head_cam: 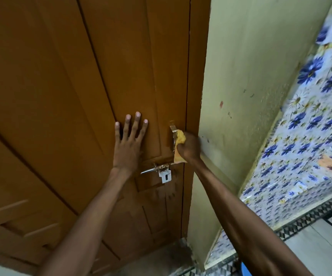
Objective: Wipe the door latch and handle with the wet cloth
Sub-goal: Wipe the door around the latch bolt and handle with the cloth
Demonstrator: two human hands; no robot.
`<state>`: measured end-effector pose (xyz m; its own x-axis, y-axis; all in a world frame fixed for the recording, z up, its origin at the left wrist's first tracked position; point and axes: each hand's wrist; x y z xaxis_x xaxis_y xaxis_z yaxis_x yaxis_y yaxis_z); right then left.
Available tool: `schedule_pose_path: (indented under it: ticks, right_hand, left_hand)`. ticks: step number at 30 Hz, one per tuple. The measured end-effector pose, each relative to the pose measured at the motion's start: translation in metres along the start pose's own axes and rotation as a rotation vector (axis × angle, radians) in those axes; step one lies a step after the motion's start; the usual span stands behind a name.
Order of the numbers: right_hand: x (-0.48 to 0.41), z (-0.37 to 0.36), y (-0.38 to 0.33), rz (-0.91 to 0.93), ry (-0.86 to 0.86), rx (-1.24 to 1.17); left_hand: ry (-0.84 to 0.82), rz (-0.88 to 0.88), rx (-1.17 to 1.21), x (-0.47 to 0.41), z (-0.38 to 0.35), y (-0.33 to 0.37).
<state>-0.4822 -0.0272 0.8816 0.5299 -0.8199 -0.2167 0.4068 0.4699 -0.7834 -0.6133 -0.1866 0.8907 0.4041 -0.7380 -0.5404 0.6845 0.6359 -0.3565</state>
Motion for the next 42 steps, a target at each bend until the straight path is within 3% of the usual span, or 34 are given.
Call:
schedule_pose_path:
  ticks: [4,6,9,12,14,17,19,22,26,28,31,34,38,40,42]
  right_hand:
    - [0.003,0.002,0.007,-0.095,-0.221,0.155]
    - [-0.012,0.017,-0.006,-0.173,-0.269,0.036]
    - [-0.019,0.024,-0.018,-0.287,-0.212,-0.313]
    - [-0.001,0.009,-0.004,-0.319,-0.202,-0.308]
    - [0.008,0.008,-0.002,-0.144,-0.076,-0.023]
    - [0.02,0.017,-0.014,0.272,0.306,0.316]
    - [0.025,0.015,-0.02,0.561,0.382,0.601]
    - [0.019,-0.002,-0.006,0.871,0.217,1.189]
    - [0.021,-0.014,0.012,0.958,-0.054,1.681]
    - [0.03,-0.024,0.007,0.915,-0.135,1.753]
    - [0.038,-0.036,0.006,0.786,-0.214,1.534]
    - [0.055,-0.025,0.011,0.683,-0.198,1.118]
    - [0.087,0.013,0.014,0.265,-0.182,0.232]
    - [0.104,0.04,0.018,0.17,-0.178,-0.05]
    - [0.124,0.068,0.03,0.019,-0.211,-0.344]
  left_hand:
    - [-0.012,-0.015,-0.044,-0.003,-0.005,-0.001]
    - [-0.003,-0.015,-0.056,-0.003,-0.007,-0.005]
    - [0.011,-0.023,-0.056,-0.004,-0.011,-0.005]
    - [0.032,-0.014,-0.038,-0.004,-0.013,-0.003]
    - [0.038,-0.016,-0.03,-0.002,-0.012,-0.005]
    - [0.054,-0.018,-0.021,-0.003,-0.013,-0.006]
    - [0.055,-0.013,-0.001,-0.003,-0.012,-0.005]
    - [0.068,-0.014,0.011,-0.002,-0.011,-0.003]
    - [0.067,-0.024,0.032,-0.001,-0.011,-0.007]
    - [0.059,-0.035,0.045,0.0,-0.009,-0.008]
    - [0.04,-0.029,0.058,-0.001,-0.008,-0.008]
    - [0.003,-0.024,0.089,0.001,-0.005,-0.005]
    - [-0.097,-0.008,0.2,0.004,0.01,0.003]
    - [-0.182,0.026,0.403,0.018,0.019,0.016]
    - [-0.322,0.165,0.814,0.042,0.03,0.039]
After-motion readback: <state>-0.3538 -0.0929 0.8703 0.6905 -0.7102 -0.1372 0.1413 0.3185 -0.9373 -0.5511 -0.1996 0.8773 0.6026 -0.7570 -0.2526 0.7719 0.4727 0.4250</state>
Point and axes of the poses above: each hand's wrist, its own x-axis away from the middle knuckle, its own z-axis out of the back of the hand, y = z × x, and after that the axes turned 2 degrees about z, right-handed
